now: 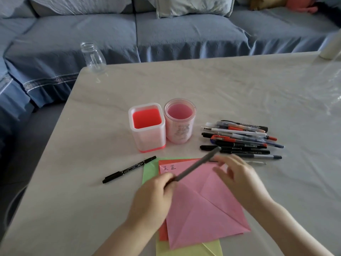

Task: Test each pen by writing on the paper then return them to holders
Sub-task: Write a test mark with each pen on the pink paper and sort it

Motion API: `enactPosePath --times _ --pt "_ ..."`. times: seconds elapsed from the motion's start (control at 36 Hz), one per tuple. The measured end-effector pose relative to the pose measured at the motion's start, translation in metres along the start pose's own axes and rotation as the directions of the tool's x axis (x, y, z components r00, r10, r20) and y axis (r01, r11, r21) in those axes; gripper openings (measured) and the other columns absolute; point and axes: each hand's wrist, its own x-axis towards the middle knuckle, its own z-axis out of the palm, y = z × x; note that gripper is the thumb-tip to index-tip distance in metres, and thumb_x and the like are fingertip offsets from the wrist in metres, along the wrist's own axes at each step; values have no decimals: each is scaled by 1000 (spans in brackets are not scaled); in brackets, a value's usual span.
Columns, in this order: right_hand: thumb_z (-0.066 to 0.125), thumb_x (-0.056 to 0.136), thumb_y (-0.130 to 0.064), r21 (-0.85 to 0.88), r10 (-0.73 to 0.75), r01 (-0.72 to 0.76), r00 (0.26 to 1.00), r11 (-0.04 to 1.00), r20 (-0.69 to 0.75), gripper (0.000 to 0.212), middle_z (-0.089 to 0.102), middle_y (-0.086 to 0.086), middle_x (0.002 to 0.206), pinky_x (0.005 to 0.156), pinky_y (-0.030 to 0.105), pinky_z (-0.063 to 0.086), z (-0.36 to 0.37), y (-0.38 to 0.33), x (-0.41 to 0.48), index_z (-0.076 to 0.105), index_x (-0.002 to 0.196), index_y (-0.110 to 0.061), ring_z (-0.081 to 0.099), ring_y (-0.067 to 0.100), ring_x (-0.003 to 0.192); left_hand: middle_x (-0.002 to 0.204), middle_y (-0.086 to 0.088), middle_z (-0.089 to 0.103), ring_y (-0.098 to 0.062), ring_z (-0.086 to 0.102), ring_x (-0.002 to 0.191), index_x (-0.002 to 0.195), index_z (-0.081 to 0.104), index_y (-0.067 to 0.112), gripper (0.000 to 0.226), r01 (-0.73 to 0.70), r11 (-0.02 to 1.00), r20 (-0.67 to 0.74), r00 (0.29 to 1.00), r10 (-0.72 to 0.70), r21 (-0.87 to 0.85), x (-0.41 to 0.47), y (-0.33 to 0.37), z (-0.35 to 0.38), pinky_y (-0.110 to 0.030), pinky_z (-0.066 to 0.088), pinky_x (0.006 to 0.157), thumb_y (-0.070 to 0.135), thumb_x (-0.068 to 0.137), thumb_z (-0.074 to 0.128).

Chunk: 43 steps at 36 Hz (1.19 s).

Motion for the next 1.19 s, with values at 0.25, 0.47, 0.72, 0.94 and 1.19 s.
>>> enactPosePath --times 0.25,0.47,0.72,0.94,1.19 --pt "49 91 -14 -261 89 -83 996 962 12 32 56 -5 115 75 30 43 0 20 18 60 119 -24 55 22 102 86 -11 69 -29 64 75 90 71 1 35 -61 924 -368 906 211 378 7 -74 -52 -37 46 70 26 87 48" --pt "49 92 -13 -223 67 -63 998 973 11 28 55 2 108 73 25 33 6 22 15 67 109 -27 53 26 96 82 -11 68 -35 64 73 85 72 4 12 89 886 -331 941 76 455 26 -98 -55 -44 50 66 4 73 74" --pt "61 77 -15 -270 -340 299 933 915 -120 21 66 1 88 55 32 48 -3 -25 -5 70 96 -16 58 28 63 112 -5 65 -12 51 106 117 62 5 45 -296 941 -148 936 320 164 5 -17 -30 -22 35 94 37 88 47" --pt "53 82 -18 -104 -580 572 809 814 -98 18 61 -6 97 67 22 50 6 -61 -18 62 97 -19 57 8 78 92 14 60 0 52 89 131 45 30 40 -259 962 -73 964 254 -85 -13 20 -8 -12 41 72 43 95 30" --pt "69 66 -40 728 228 -163 974 666 10 38 46 -5 55 44 16 33 13 -73 -23 47 89 -20 38 5 44 84 15 60 -7 55 73 95 53 30 21 -164 922 -47 986 158 -351 -16 15 -10 -16 42 66 40 96 34"
